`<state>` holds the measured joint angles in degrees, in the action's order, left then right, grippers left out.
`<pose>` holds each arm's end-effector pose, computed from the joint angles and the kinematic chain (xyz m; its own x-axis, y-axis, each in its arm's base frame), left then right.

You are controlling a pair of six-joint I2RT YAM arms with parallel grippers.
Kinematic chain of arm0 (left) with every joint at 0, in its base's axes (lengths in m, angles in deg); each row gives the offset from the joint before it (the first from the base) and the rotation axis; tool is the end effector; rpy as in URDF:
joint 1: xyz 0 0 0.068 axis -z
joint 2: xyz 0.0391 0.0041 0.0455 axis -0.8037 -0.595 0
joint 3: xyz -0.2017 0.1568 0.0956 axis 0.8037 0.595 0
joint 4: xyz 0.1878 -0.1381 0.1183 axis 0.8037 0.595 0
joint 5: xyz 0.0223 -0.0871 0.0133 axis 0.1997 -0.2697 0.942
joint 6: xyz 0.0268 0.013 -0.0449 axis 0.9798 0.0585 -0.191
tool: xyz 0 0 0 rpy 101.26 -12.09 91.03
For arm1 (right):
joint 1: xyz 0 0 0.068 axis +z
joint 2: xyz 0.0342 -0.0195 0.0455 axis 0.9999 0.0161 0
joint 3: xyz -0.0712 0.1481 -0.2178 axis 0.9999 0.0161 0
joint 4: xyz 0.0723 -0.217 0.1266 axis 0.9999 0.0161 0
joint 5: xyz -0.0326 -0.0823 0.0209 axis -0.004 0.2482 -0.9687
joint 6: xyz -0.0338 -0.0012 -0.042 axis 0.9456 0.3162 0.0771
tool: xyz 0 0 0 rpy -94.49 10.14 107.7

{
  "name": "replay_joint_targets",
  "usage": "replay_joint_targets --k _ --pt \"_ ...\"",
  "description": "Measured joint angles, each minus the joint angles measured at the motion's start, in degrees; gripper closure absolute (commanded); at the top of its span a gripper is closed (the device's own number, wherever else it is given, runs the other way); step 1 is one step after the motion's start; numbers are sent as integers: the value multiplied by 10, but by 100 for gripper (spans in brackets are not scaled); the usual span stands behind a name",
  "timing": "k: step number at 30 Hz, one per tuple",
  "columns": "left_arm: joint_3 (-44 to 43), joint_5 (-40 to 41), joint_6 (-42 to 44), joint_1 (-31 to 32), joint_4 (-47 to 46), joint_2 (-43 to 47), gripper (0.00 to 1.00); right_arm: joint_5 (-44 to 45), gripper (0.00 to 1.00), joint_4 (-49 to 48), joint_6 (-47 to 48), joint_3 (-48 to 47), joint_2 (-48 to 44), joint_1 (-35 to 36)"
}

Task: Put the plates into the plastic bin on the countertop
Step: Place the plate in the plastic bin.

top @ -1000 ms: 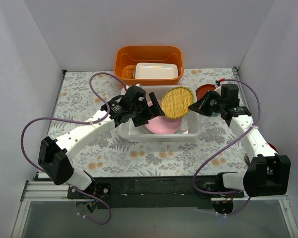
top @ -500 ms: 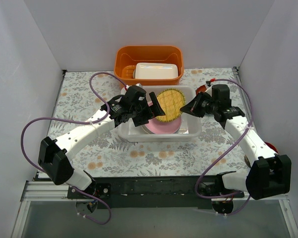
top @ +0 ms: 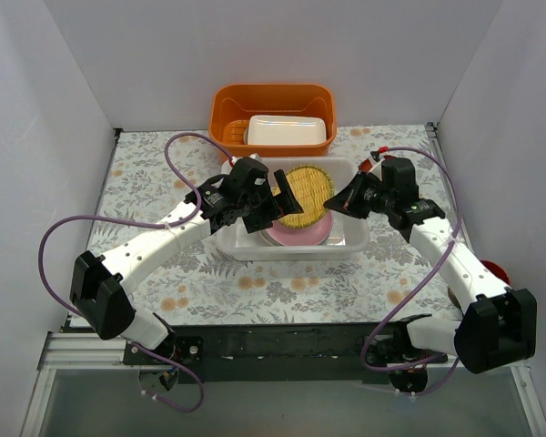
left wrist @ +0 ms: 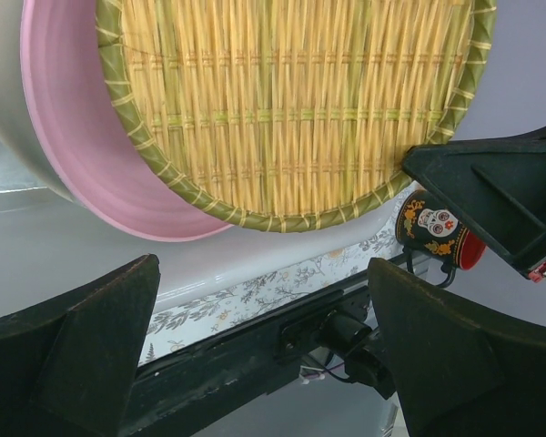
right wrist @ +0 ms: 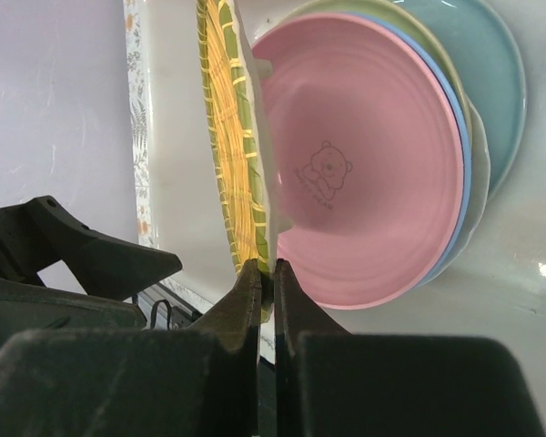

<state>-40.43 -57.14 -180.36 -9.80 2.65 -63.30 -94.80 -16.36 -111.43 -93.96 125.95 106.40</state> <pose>0.2330 -0.2242 0.3211 -0.6655 -0.7425 0.0762 -0.5649 0.4343 -0.7017 0.2593 0.0953 0.3006 -0.7593 0.4490 -0.4710 -0.0800 0.6539 0.7523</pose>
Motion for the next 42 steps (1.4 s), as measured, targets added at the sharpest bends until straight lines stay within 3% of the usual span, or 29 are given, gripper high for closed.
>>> replay_joint_targets --k 22,31,40,42 --pt "0 2 0 0 0 0 2 12 99 -64 -23 103 -3 40" --pt "3 3 -1 0 0 0 2 12 99 -104 -25 115 42 49" --pt "5 3 -1 0 0 0 2 16 92 -125 -24 125 69 52" --pt "5 3 -1 0 -1 0 2 16 79 -125 -23 125 69 52"
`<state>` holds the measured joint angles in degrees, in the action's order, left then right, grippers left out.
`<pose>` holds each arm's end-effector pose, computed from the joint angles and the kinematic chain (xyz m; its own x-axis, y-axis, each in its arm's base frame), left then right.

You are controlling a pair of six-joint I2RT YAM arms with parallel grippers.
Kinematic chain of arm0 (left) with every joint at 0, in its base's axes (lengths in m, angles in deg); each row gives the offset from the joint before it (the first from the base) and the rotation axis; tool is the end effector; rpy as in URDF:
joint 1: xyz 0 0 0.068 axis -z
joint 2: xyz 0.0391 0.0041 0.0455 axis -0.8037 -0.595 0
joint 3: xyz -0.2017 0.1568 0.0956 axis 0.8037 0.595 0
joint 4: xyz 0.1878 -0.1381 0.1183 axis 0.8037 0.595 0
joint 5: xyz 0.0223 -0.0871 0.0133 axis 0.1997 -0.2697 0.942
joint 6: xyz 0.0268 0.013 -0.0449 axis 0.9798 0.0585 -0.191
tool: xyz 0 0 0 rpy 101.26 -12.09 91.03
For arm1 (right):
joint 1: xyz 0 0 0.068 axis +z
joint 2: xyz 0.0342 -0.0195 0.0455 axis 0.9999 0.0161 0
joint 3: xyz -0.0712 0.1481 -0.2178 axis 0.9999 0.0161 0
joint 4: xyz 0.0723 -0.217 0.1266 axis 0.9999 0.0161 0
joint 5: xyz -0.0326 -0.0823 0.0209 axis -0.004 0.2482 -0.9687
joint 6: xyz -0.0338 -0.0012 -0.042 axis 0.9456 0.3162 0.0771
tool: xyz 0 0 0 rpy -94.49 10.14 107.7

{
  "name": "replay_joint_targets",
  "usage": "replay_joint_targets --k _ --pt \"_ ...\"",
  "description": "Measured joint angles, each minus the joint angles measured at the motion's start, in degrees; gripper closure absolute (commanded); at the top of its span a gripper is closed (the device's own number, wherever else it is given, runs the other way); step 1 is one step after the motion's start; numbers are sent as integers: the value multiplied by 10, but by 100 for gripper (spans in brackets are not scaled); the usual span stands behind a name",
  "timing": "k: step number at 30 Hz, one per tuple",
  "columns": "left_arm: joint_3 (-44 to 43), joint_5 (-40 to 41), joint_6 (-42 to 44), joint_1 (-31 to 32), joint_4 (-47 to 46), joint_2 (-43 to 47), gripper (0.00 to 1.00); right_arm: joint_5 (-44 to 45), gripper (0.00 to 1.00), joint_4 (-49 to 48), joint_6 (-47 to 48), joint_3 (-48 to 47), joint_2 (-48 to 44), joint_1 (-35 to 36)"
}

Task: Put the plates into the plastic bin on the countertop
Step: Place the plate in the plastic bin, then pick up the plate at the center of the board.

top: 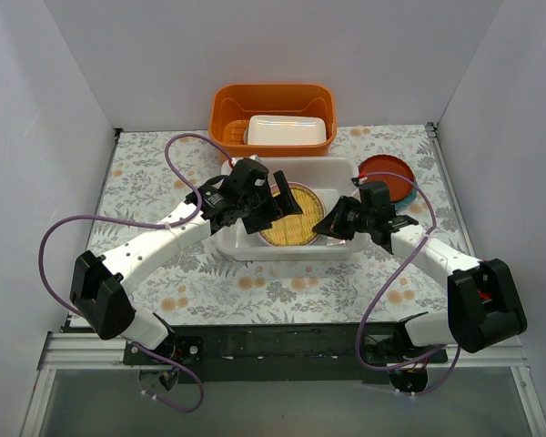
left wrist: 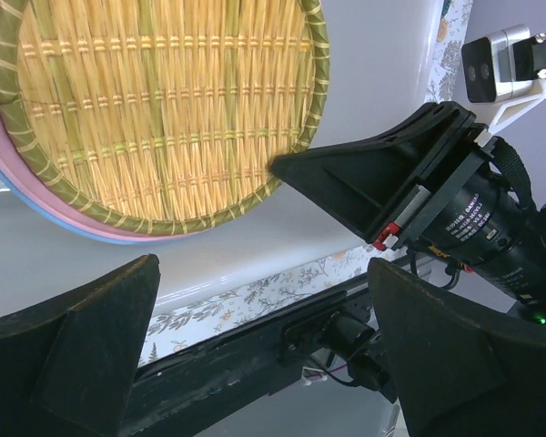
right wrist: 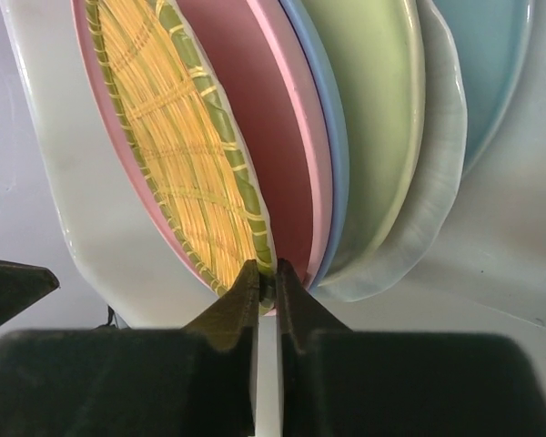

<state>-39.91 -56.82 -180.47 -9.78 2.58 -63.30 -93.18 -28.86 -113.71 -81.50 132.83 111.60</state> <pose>0.2327 -0.2239 0.3182 -0.6615 -0.7463 0.0733 -0.5697 0.4366 -0.6963 0.2562 0.1202 0.2156 -0.8351 0.3983 -0.3794 -0.0130 0.6752 0.7375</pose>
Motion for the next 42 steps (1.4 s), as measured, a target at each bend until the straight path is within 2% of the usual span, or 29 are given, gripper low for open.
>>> replay_joint_targets --k 1,2,5,9,17,36,42 --pt "0 0 0 0 0 0 2 0 72 0 0 0 0 0" --pt "2 0 0 0 0 0 2 1 57 2 3 0 0 0" --pt "7 0 0 0 -1 0 2 2 31 16 16 -2 -2 3" --pt "9 0 0 0 0 0 2 12 19 36 33 -3 -38 9" --pt "10 0 -1 0 -1 0 2 45 15 72 56 -16 -101 9" --pt "23 -2 -2 0 -13 0 2 62 14 109 70 -42 -102 6" --pt "28 -12 0 0 -24 0 2 61 14 146 83 -91 -102 -38"
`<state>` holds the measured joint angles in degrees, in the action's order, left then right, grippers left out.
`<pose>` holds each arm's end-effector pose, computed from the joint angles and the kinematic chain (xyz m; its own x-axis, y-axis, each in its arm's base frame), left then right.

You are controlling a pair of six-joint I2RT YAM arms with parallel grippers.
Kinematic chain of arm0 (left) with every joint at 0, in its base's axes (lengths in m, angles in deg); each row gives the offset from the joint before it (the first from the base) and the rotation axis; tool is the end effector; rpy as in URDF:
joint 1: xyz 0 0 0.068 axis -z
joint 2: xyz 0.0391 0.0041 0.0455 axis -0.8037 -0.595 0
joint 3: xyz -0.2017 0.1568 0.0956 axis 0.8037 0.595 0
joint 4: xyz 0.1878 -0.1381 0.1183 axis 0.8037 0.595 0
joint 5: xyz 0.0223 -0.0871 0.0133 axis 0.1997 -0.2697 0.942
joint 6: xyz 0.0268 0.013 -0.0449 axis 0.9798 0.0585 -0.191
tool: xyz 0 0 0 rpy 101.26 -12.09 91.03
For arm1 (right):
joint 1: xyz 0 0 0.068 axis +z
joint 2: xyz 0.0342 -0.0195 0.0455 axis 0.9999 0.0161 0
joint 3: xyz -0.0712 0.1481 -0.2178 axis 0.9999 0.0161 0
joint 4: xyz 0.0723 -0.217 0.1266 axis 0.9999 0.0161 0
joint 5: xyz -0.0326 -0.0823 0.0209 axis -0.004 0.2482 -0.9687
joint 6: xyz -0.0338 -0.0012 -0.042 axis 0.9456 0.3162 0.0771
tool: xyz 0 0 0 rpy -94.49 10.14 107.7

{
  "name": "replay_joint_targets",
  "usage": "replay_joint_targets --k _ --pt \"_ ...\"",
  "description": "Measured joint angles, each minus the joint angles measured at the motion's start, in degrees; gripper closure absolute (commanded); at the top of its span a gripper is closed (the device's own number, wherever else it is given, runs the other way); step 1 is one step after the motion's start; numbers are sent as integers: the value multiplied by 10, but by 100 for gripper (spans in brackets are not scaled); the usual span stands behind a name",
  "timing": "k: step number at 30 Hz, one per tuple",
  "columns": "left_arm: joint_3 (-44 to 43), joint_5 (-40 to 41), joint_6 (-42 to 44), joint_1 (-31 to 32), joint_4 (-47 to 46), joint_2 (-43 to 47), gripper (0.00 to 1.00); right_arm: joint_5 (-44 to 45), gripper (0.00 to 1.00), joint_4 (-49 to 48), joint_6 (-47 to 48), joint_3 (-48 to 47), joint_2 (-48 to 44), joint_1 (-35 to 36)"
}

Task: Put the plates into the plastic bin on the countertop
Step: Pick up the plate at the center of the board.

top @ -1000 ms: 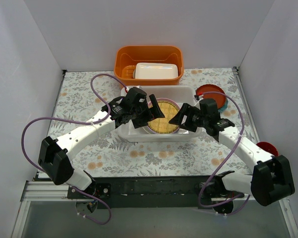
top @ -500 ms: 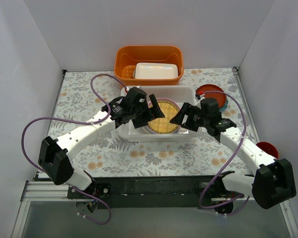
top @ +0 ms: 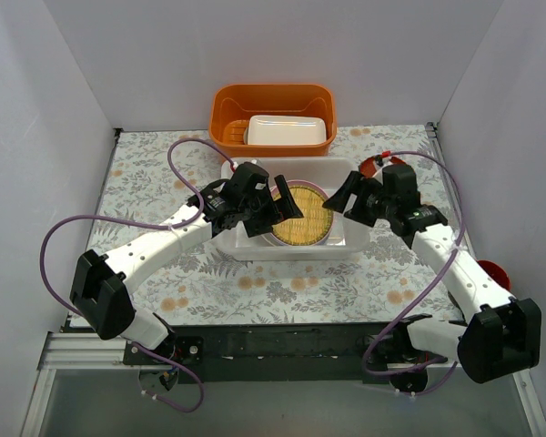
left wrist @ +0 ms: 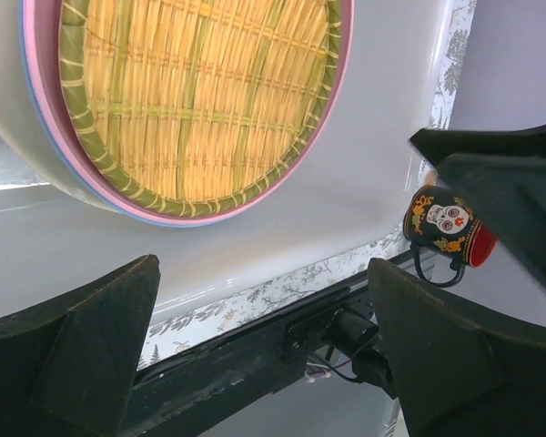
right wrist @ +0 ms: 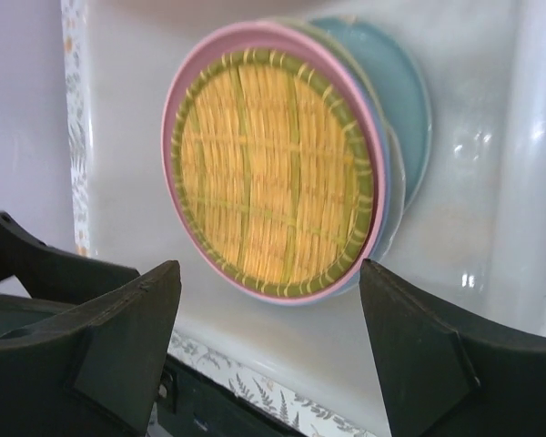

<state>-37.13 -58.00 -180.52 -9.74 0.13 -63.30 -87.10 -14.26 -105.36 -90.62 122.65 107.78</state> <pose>0.2322 -0.2247 0.3055 -0.6710 -0.7361 0.0885 -0.5737 0.4399 -0.6909 0.2442 0.0925 0.2907 -0.7190 0.4008 -0.5678 -0.0840 0.7609 0.6434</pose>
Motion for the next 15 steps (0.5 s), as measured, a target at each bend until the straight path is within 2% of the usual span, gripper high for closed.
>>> replay_joint_targets --k 9,15 --pt "0 -12 5 0 -16 0 2 -58 14 26 34 -96 38 -164" --pt "8 -12 7 0 -19 0 2 -97 14 40 57 -126 86 -254"
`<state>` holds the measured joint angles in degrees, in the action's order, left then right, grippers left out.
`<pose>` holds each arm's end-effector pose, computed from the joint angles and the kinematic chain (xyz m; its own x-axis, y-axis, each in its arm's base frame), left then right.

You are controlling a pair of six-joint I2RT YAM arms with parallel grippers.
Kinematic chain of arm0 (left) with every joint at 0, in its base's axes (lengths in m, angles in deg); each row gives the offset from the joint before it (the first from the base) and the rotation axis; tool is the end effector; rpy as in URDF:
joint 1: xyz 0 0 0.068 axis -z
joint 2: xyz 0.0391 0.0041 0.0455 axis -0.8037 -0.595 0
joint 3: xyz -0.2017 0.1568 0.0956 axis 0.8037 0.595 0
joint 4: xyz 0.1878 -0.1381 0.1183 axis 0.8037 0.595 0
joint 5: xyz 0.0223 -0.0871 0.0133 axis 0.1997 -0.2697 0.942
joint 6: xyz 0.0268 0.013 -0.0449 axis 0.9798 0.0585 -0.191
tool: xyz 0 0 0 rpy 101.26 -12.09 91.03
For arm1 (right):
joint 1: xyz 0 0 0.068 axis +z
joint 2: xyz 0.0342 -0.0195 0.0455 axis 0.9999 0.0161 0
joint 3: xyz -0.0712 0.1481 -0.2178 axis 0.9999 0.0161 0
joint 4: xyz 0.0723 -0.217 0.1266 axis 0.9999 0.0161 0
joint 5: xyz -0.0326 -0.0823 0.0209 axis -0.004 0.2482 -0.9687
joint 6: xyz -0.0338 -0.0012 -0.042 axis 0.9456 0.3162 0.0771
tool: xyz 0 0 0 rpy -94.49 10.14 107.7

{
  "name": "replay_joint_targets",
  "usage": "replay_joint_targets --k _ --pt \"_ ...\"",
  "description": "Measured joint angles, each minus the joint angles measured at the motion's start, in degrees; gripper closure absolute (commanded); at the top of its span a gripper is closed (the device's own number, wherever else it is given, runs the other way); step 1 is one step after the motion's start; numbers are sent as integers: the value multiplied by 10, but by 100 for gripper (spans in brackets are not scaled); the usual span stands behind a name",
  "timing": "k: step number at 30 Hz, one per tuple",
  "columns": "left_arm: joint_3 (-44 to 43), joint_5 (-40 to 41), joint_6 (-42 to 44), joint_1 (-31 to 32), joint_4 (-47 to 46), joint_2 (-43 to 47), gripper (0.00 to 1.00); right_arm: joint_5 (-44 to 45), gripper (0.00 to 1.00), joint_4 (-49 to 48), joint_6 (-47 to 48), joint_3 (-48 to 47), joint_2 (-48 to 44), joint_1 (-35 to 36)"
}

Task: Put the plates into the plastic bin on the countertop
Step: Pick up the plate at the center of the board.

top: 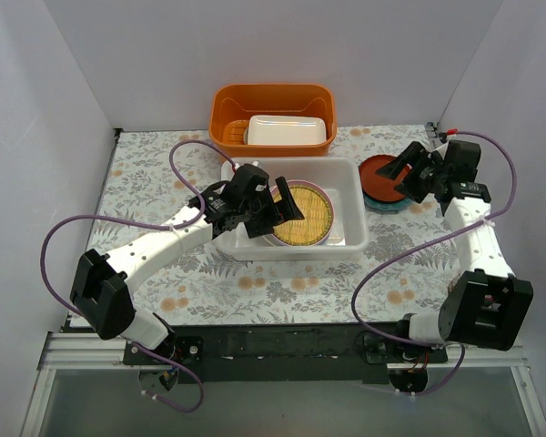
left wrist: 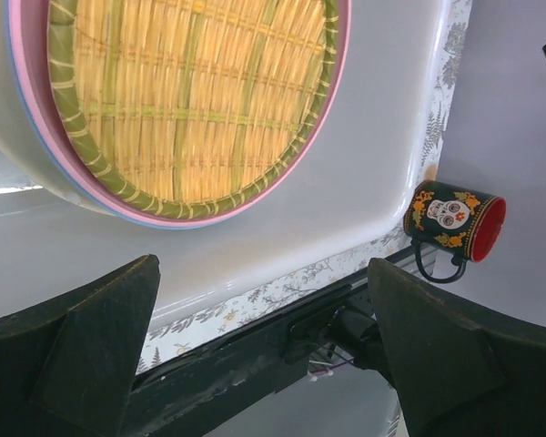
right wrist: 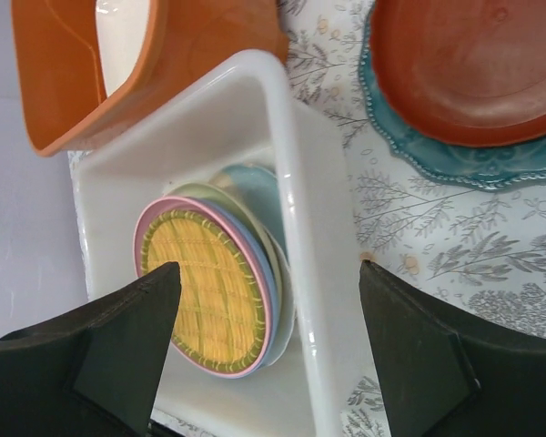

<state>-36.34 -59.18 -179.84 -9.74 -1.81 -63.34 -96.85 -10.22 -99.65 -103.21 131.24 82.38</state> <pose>0.2330 -0.2264 0.3034 -0.6886 -0.7189 0.0950 -0.5565 0.4400 -0.7047 0.2964 -0.0197 0.3219 -0.5784 0.5719 -0.5817 0.0846 0.7513 0.6546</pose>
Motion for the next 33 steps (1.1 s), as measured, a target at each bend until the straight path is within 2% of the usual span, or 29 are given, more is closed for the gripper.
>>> replay_joint_targets --k 5,11,17,29,33 --pt "23 5 -1 0 6 7 2 -26 15 5 11 -14 50 -47" --pt "36 16 -1 0 22 45 2 -33 15 6 23 -29 101 -71" --pt "39 28 -3 0 29 79 2 -37 16 6 24 -28 107 -72" --pt "51 14 -5 2 6 62 2 -14 18 3 37 19 106 -76" --pt "57 10 -5 3 0 60 2 1 22 -10 28 23 106 -79"
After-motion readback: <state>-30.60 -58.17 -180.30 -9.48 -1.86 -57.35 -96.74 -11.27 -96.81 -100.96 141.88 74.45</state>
